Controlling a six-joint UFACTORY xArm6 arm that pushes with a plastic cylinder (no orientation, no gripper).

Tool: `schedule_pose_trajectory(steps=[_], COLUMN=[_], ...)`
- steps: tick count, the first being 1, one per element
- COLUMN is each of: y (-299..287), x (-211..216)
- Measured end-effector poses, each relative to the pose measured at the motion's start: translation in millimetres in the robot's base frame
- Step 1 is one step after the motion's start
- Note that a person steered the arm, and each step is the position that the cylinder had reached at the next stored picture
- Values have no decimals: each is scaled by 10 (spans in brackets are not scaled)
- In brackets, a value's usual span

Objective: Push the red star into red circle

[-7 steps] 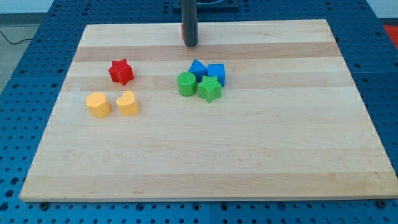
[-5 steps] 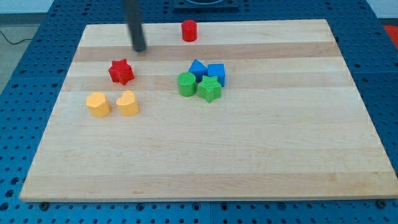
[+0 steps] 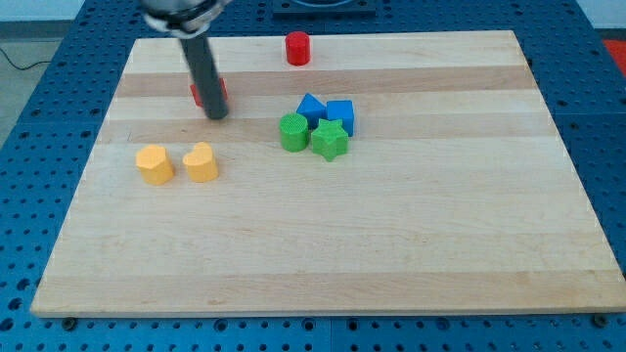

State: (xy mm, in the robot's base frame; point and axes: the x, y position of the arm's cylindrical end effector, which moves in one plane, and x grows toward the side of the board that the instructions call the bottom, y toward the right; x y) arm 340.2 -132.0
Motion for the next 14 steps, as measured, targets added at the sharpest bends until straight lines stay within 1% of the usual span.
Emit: schedule_pose_trajectory(steps=[1,2,3,4,5,6,7,8,9,10,11,12,13,14], y=[106,-271,-747,-587,-111,209,200,444,842,898,823,805,870,1585], x=[-63,333,409,14,-392,-701,-668,-635,-635,-728,-827,-758,-491,-438])
